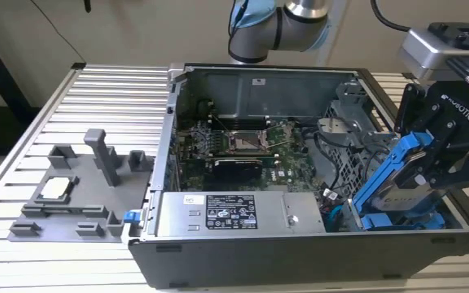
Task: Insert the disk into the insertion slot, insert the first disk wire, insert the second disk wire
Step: 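Insert the disk into the insertion slot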
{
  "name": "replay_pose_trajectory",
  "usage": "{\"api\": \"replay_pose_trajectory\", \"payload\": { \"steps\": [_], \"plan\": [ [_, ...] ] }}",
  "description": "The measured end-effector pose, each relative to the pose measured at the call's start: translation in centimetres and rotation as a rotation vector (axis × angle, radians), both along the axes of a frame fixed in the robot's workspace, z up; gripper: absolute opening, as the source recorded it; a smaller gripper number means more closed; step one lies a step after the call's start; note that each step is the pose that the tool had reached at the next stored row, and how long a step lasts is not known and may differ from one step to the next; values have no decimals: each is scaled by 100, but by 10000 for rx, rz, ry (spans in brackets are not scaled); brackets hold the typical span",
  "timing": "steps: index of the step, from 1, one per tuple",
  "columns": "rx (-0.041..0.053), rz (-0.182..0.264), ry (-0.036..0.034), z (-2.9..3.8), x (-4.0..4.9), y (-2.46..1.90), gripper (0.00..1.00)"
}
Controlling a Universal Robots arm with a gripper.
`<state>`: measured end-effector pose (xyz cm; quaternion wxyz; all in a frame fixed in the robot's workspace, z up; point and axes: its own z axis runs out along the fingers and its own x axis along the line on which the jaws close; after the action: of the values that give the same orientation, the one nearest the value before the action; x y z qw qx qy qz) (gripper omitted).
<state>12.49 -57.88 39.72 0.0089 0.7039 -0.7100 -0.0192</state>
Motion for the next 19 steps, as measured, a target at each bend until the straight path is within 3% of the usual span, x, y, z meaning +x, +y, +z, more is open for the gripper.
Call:
{"api": "replay_pose_trajectory", "payload": {
  "steps": [10, 19],
  "plan": [
    [1, 0, 0, -178, 0, 0, 33],
    [0, 0, -4, -182, 0, 0, 33]
  ]
}}
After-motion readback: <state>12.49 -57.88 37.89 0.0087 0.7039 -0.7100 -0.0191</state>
